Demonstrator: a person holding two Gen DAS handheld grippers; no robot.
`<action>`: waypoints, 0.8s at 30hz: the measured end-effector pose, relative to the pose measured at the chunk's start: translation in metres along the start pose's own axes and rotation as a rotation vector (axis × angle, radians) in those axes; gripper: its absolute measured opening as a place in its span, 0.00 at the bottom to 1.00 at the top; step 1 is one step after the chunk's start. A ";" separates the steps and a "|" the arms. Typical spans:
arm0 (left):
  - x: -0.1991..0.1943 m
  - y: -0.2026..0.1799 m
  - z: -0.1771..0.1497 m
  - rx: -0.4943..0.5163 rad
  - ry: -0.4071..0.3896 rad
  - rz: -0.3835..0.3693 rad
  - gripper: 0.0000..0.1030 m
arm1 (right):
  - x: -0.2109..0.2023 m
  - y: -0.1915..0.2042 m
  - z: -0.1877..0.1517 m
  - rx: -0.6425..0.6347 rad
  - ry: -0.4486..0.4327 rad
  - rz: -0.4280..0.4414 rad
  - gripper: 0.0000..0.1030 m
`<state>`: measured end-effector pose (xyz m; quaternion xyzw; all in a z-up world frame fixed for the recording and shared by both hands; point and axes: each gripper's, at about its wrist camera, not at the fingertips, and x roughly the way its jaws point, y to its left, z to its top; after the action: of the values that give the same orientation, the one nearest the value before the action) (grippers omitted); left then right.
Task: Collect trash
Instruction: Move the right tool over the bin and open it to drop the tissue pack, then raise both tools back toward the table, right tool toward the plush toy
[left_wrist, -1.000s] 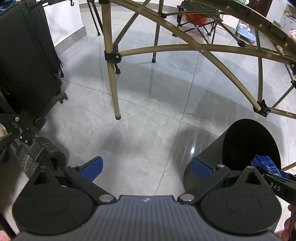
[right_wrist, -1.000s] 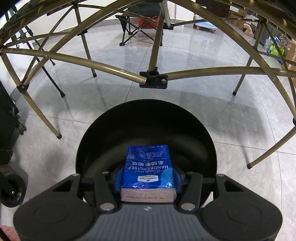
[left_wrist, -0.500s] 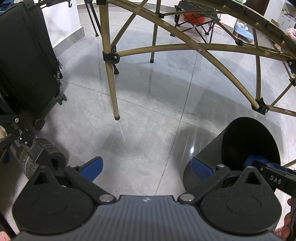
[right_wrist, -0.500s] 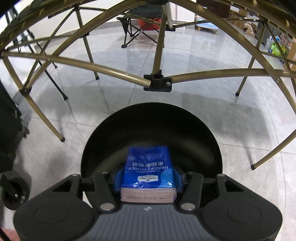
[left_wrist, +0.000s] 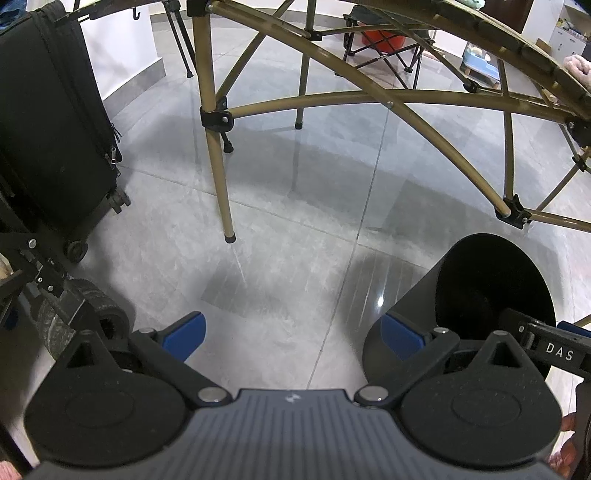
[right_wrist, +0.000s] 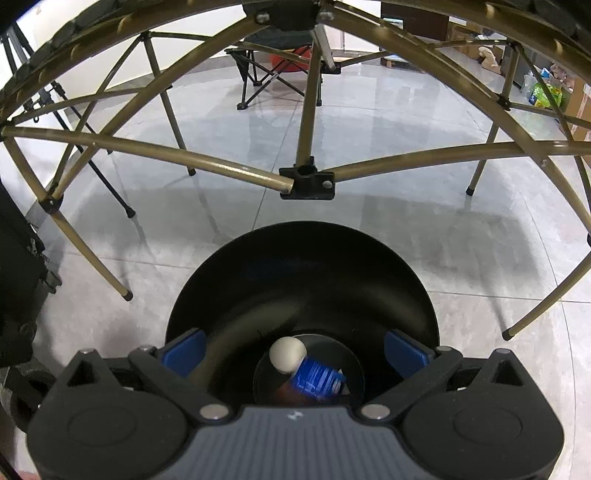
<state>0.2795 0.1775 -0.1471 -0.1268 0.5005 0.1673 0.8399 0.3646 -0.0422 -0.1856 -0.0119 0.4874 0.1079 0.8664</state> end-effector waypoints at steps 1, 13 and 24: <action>-0.001 -0.001 0.000 0.002 -0.002 -0.002 1.00 | -0.001 -0.001 0.000 0.001 -0.003 -0.001 1.00; -0.019 -0.007 0.000 0.013 -0.063 -0.030 1.00 | -0.018 -0.006 -0.002 0.010 -0.049 -0.009 1.00; -0.056 -0.020 -0.003 0.059 -0.232 -0.049 1.00 | -0.057 -0.017 -0.004 -0.017 -0.174 -0.038 1.00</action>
<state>0.2606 0.1493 -0.0986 -0.0941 0.4014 0.1457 0.8993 0.3359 -0.0691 -0.1404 -0.0190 0.4089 0.0963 0.9073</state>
